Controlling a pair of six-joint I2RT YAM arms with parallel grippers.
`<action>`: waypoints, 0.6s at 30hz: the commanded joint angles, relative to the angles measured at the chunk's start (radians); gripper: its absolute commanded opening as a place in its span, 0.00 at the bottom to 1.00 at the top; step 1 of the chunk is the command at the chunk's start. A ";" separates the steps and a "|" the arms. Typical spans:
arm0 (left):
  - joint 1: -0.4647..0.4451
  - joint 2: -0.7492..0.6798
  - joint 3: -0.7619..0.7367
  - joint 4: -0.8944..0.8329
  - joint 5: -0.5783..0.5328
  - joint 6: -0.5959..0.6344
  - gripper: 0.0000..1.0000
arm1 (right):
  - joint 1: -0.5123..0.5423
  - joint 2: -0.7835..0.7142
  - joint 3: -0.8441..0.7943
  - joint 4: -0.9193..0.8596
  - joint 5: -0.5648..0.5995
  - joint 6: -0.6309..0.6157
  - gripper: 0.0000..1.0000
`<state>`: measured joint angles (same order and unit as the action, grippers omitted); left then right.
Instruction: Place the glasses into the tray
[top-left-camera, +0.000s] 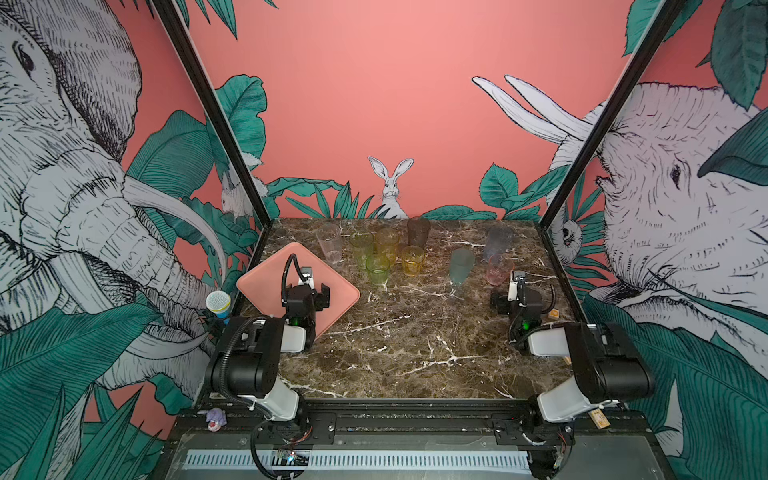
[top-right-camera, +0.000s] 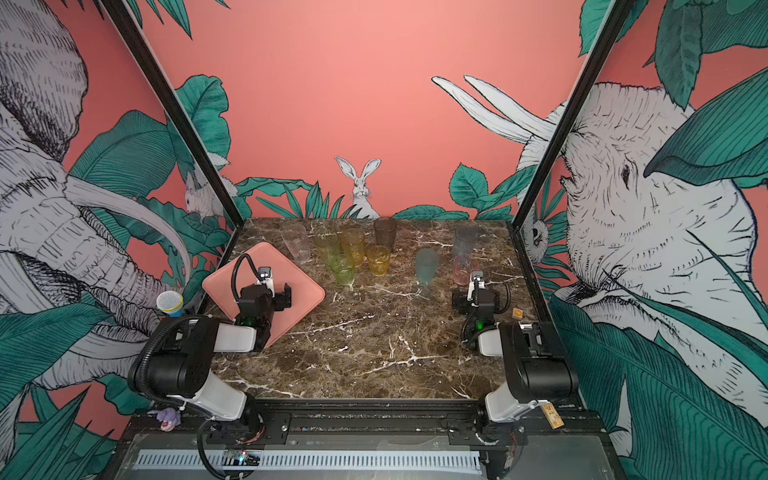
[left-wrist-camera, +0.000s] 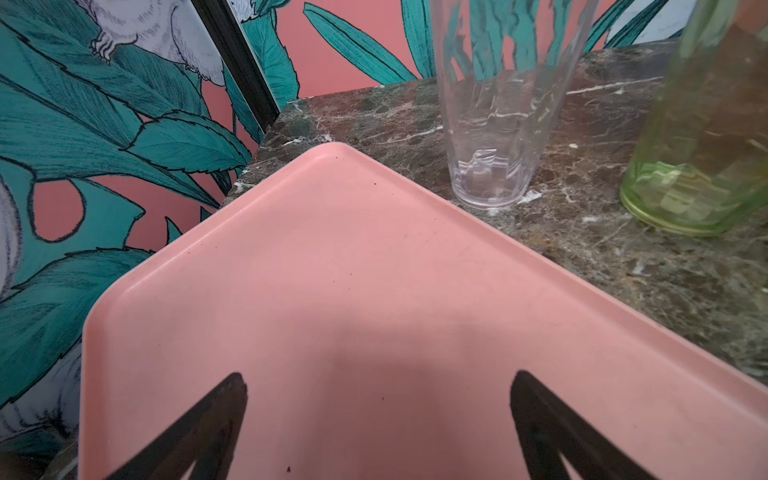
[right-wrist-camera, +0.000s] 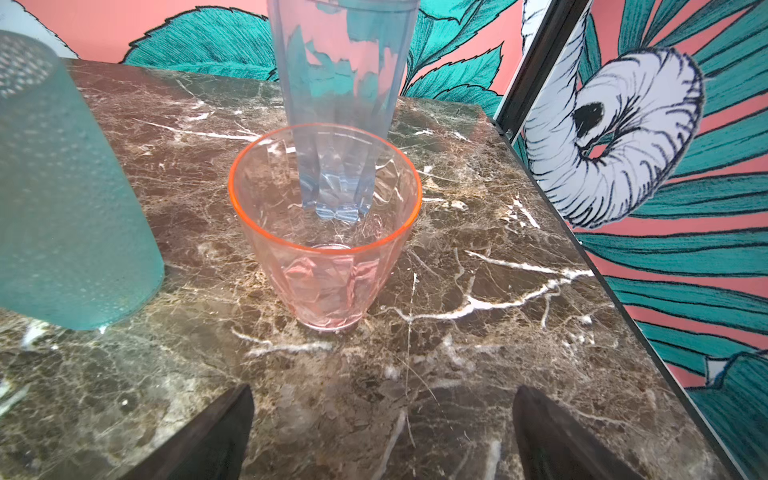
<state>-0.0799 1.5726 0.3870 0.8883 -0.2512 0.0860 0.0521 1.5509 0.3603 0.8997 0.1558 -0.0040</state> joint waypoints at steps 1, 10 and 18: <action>0.001 -0.022 0.001 0.023 -0.006 -0.008 1.00 | -0.002 -0.002 0.024 0.027 -0.007 -0.005 0.99; 0.000 -0.022 0.001 0.023 -0.008 -0.009 1.00 | -0.003 -0.001 0.026 0.022 -0.009 -0.005 0.99; 0.001 -0.021 0.001 0.023 -0.008 -0.009 1.00 | -0.003 0.000 0.025 0.021 -0.008 -0.005 0.99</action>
<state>-0.0795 1.5726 0.3870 0.8886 -0.2512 0.0856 0.0521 1.5509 0.3603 0.8993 0.1524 -0.0040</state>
